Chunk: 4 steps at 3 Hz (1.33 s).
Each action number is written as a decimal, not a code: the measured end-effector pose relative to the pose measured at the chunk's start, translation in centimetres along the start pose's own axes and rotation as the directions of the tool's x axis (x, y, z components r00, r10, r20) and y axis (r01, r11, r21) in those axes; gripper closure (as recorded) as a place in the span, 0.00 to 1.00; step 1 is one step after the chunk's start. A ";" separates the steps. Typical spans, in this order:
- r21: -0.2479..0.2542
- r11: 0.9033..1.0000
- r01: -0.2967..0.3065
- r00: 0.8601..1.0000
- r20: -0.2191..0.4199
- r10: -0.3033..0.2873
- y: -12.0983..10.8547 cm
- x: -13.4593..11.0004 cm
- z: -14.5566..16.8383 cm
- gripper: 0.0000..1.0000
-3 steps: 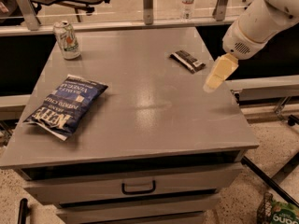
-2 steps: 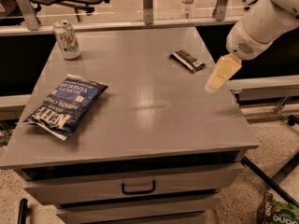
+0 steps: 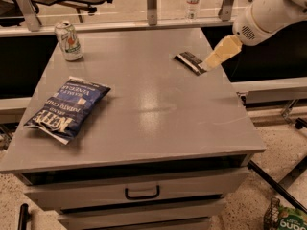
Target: Pick rxbar chocolate
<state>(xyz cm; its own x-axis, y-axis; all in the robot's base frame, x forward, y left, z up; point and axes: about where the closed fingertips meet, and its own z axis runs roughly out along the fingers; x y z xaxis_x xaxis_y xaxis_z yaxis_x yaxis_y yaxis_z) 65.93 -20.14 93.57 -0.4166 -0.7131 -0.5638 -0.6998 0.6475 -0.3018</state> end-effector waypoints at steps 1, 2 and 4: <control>-0.044 0.993 -0.106 0.988 0.106 0.110 -2.4 -2.7 3.8 0.00; -0.107 0.981 -0.159 0.972 0.160 0.175 -3.4 -3.4 8.3 0.00; -0.187 0.963 -0.196 0.968 0.121 0.221 -2.7 -2.4 16.6 0.00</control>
Offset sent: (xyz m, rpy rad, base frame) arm 0.1337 0.0323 -0.0709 0.3820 0.0227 -0.0245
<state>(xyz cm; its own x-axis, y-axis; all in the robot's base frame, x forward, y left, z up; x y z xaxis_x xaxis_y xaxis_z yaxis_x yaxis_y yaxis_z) 78.43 -15.71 83.03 -0.4876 -0.5150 -0.7050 -0.7007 0.7126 -0.0359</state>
